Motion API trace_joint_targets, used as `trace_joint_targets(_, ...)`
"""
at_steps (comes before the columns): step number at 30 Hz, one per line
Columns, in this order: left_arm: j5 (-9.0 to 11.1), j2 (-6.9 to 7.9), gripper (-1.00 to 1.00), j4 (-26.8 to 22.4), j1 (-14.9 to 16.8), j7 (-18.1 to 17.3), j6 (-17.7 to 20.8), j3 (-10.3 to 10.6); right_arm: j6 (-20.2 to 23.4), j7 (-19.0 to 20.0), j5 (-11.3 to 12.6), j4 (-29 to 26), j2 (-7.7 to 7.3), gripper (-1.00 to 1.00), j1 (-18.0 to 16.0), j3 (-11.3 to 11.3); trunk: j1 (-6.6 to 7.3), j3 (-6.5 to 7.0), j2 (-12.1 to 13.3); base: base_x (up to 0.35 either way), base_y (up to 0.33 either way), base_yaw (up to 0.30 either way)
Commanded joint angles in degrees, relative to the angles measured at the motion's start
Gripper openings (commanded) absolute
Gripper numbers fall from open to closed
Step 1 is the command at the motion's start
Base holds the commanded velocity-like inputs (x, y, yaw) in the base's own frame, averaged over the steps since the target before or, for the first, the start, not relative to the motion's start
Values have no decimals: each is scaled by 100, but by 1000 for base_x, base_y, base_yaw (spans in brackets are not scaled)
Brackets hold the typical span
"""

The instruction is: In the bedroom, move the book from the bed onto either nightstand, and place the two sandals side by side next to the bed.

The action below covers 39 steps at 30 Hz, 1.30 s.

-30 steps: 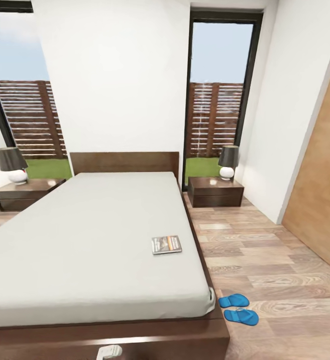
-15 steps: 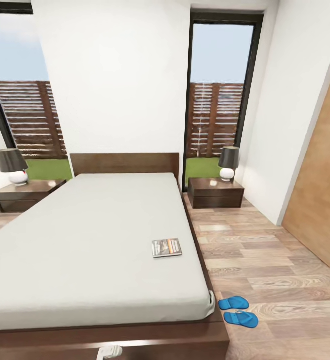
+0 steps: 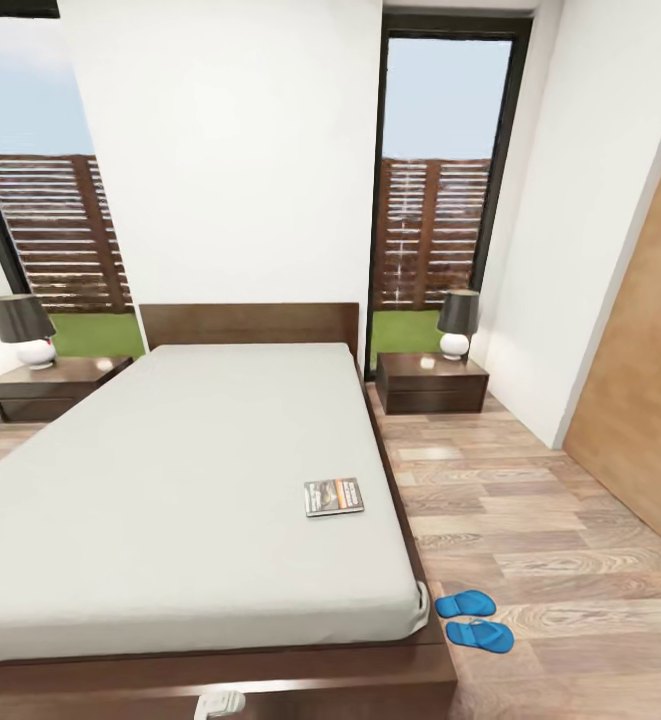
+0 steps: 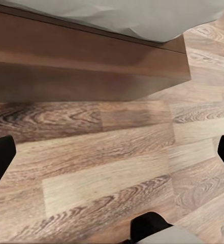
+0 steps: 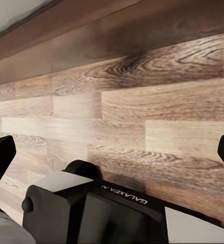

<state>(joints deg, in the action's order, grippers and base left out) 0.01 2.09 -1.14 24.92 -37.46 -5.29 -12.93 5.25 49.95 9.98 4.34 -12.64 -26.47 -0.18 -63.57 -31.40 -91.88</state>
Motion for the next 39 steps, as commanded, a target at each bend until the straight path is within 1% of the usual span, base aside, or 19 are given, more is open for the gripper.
trace_joint_targets(1, -1, 1, 100, 8, 5, -16, -19, -8, 55, 24, 57, 14, -1, 100, -8, 1, 23, 3, 38, 0, 0, 0)
trace_joint_targets(16, -1, 1, 100, 8, 5, -16, -19, -8, 55, 24, 57, 14, 0, 100, -8, 1, 353, 148, 640, 0, 0, 0)
trace_joint_targets(39, -1, 1, 100, 8, 5, -16, -21, -6, 55, 24, 57, 14, -1, 100, -8, 1, 858, 549, 1562, 0, 0, 0)
